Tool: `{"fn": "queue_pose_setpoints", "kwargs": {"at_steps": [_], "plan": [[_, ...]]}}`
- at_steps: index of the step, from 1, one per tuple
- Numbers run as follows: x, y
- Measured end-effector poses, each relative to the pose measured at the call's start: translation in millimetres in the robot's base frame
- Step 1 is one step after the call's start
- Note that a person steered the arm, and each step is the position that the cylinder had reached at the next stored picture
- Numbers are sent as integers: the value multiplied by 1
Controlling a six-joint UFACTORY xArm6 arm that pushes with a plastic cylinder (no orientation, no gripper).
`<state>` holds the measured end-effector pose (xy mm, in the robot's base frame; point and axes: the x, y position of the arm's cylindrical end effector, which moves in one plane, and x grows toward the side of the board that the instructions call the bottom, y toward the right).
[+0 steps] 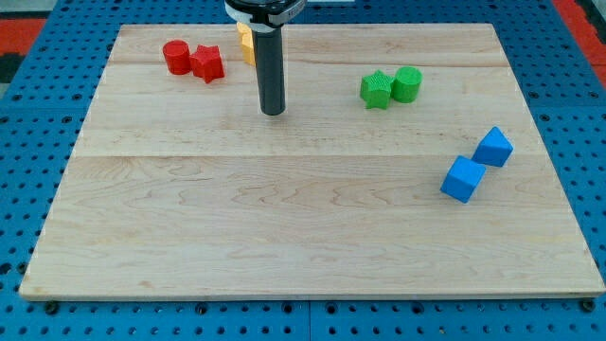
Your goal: Move the yellow heart diagonally to the red circle
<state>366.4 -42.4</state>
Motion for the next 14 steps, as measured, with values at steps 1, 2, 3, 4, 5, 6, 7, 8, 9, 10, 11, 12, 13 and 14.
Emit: {"fn": "queue_pose_setpoints", "kwargs": {"at_steps": [1, 2, 3, 4, 5, 6, 7, 8, 9, 10, 11, 12, 13, 14], "plan": [[0, -3], [0, 3], [0, 3], [0, 3], [1, 8], [-4, 8], [-36, 9], [-70, 55], [-106, 59], [-126, 59], [-174, 59], [-174, 58], [-172, 49], [-172, 13]]}}
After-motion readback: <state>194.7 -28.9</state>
